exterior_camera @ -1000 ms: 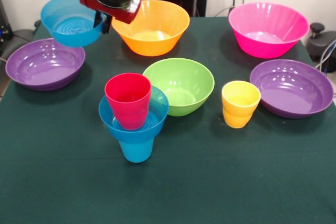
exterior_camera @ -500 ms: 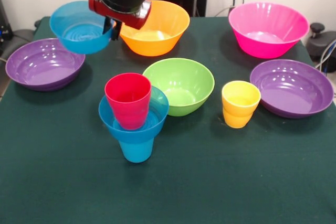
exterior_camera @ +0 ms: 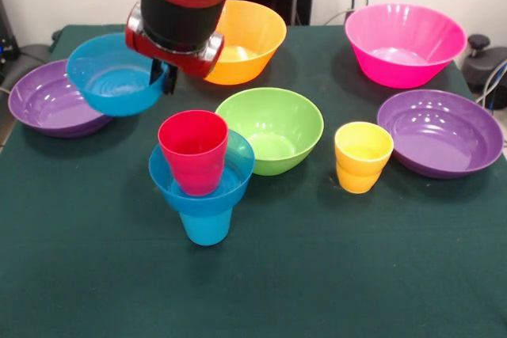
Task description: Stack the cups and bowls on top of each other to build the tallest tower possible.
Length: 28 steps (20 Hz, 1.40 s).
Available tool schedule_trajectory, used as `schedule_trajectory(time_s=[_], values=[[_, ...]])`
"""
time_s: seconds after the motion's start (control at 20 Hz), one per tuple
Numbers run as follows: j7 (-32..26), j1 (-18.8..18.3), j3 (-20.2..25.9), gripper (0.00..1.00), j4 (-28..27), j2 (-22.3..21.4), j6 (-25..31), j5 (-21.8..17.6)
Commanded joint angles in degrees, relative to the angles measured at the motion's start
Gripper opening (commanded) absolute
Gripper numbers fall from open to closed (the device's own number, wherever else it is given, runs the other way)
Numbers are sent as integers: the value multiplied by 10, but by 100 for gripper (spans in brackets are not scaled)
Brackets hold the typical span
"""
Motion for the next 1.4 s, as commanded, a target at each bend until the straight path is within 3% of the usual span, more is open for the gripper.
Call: schedule_trajectory(time_s=[0.05,0.55,1.1,1.4], values=[[22,20,28,0,-95,48,92,18],[24,28,20,0,-132,49,144,36],[17,34,3,0,-97,22,144,50],[6,33,2,0,-106,13,176,56]])
